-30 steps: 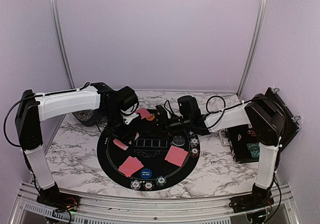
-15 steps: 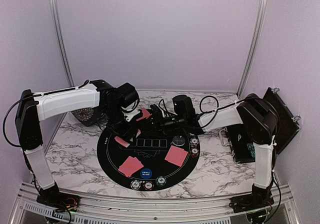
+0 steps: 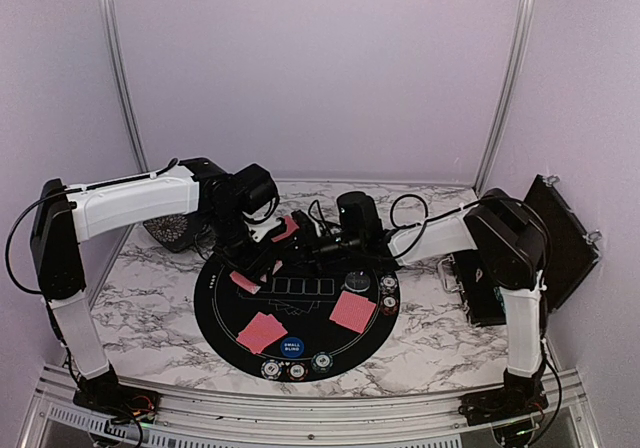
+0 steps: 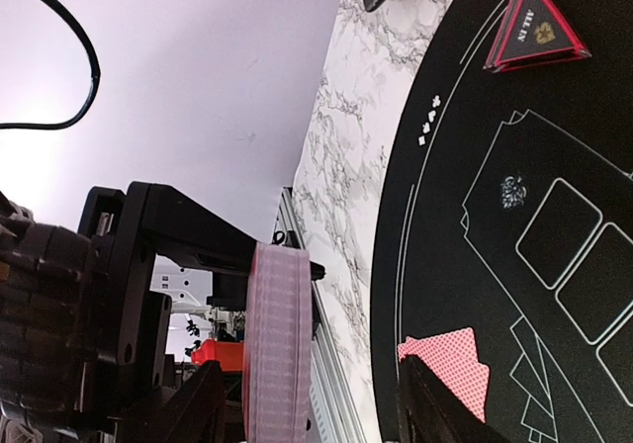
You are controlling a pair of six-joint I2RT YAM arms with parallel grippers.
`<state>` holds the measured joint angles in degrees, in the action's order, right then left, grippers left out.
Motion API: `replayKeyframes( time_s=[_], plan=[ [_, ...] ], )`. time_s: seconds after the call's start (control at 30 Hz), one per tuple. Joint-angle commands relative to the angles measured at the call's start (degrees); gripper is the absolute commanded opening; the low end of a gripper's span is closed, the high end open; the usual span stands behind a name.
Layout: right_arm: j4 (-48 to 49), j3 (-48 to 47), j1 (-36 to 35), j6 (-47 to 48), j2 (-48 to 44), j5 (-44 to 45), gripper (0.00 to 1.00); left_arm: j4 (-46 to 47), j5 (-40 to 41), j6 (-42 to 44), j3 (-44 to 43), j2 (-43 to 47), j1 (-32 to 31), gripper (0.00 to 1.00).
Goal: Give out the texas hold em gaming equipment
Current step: Pick up the poker card from the face-down deck piles.
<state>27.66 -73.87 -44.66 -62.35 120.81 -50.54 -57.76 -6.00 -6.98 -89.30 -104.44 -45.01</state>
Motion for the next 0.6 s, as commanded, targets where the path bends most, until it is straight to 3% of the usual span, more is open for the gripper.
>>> replayKeyframes(
  time_s=[0.0,0.27,0.57],
  plan=[
    [2.1,-3.0,-0.9,-0.7,1.4,-0.4,0.57,-1.3,-0.6,0.8,-1.8,0.5,-0.2,0.57],
    [2.6,-3.8,-2.2,-1.0,2.7,-0.4,0.56,-1.3,-0.3,0.8,-1.8,0.5,-0.2,0.57],
    [-0.4,-2.7,-2.1,1.7,3.4,1.4,0.47,-1.5,-0.1,0.5,-1.8,1.0,-0.2,0.57]
  ],
)
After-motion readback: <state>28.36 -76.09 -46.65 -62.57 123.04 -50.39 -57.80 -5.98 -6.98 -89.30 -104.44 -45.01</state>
